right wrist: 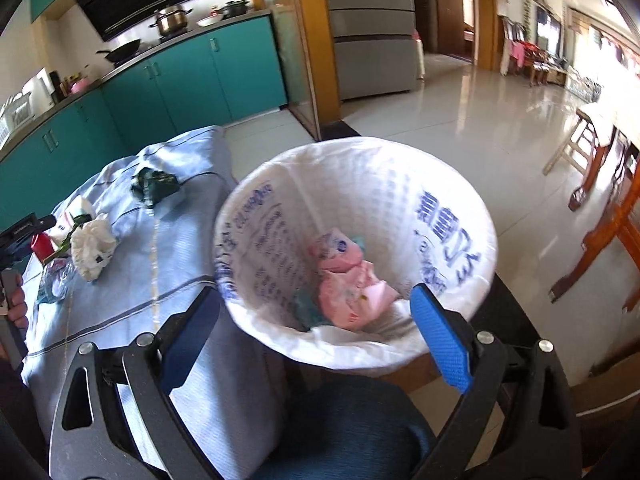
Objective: Collect trash
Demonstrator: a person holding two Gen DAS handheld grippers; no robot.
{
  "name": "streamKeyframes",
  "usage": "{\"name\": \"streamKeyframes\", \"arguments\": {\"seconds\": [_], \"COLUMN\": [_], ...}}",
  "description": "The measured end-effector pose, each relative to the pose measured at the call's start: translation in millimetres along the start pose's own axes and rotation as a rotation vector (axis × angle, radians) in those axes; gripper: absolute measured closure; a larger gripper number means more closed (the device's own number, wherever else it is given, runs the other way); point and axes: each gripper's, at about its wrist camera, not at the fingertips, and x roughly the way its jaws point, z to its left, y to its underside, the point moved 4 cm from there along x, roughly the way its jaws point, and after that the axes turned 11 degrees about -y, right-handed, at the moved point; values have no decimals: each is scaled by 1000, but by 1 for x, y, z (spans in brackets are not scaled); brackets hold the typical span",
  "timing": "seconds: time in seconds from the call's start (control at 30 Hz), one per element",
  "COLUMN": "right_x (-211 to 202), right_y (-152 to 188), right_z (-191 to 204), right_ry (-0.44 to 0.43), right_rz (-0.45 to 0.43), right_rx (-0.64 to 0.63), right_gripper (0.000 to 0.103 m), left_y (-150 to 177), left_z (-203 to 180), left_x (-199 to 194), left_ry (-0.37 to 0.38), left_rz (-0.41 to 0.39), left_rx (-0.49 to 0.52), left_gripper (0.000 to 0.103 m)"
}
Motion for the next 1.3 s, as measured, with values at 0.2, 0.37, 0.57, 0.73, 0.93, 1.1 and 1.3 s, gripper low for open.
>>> {"name": "streamKeyframes", "arguments": {"seconds": [0.2, 0.37, 0.57, 0.73, 0.93, 1.1, 1.3], "right_x": [21, 60, 143, 197, 179, 122, 53], "right_y": [-16, -45, -92, -92, -72, -51, -7], "right_z": [35, 84, 141, 158, 162, 164, 167], "right_ry": [-69, -195, -210, -180, -245, -297, -380], "right_rz": [11, 20, 70, 209, 222, 179, 163], "right_rx": [-57, -139, -260, -278, -266, -267, -282], "right_gripper": [9, 9, 9, 12, 45, 45, 45], "left_y": [15, 32, 69, 96, 103, 104, 109], "left_z": [13, 35, 48, 50, 46, 46, 44], "left_x": [-14, -49, -88, -103, -102, -103, -108], "left_ry": [9, 28, 90, 108, 96, 111, 134], "left_rz": [-19, -43, -14, 15, 5, 2, 2], "left_rx": [44, 52, 110, 155, 197, 187, 202], "left_gripper": [38, 38, 37, 33, 33, 33, 34]}}
